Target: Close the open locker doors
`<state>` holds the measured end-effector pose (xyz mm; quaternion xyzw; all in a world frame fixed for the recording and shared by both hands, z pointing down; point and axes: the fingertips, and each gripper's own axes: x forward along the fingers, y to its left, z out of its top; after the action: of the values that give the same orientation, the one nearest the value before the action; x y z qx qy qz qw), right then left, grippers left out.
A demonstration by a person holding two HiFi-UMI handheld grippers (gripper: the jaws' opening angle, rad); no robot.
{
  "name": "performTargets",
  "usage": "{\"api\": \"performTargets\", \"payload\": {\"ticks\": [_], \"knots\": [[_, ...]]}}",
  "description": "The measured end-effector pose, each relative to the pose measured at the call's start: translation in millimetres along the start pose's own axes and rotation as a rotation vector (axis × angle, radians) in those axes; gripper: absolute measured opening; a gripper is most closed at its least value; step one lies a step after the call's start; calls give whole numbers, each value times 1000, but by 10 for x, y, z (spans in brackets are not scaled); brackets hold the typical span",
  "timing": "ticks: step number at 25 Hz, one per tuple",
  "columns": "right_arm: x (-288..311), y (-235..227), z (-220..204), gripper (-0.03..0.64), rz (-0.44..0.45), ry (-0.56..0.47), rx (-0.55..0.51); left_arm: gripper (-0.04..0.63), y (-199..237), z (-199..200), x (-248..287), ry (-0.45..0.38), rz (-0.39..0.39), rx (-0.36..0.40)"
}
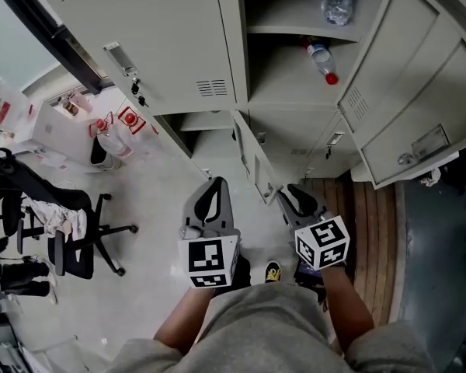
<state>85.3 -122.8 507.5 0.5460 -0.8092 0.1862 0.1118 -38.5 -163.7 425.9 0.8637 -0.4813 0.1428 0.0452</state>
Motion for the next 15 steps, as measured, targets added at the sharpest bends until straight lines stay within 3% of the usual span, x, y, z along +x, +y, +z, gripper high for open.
{"api": "performTargets", "payload": {"ticks": [7, 15], "knots": [[172, -62, -125, 95, -43, 54, 3, 9, 151, -88, 125, 9, -23, -19], [252, 118, -152, 95, -1, 70, 10, 9, 348, -205, 134, 26, -20, -43]]}}
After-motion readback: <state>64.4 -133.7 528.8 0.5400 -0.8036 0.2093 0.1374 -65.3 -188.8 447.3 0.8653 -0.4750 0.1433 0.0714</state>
